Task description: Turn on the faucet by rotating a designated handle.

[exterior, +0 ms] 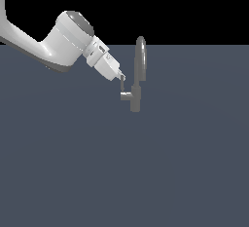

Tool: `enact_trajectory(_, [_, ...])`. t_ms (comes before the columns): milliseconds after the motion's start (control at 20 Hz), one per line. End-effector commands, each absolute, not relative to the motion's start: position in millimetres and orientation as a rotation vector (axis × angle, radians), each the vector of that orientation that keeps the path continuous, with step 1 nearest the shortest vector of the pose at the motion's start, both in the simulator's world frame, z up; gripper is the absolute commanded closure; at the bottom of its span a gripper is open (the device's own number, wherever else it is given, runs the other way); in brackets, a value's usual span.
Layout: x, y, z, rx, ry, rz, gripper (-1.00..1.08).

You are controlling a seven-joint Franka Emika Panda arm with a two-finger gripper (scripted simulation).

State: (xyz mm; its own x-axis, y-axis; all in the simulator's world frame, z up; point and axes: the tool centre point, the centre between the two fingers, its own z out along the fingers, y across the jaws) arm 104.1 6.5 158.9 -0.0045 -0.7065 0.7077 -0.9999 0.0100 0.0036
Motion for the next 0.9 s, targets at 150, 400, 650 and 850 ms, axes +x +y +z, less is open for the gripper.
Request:
enact_trajectory(150, [91,7,162,1.751,-1.764,0.722,1.08])
enact_trajectory(400, [78,7,165,1.751,-1.764,0.722,1.08])
enact_trajectory(650, [64,8,168,1.751,-1.764,0.722,1.08])
enact_trajectory(850, [64,10,167,1.759,-1.761,0.730,1.08])
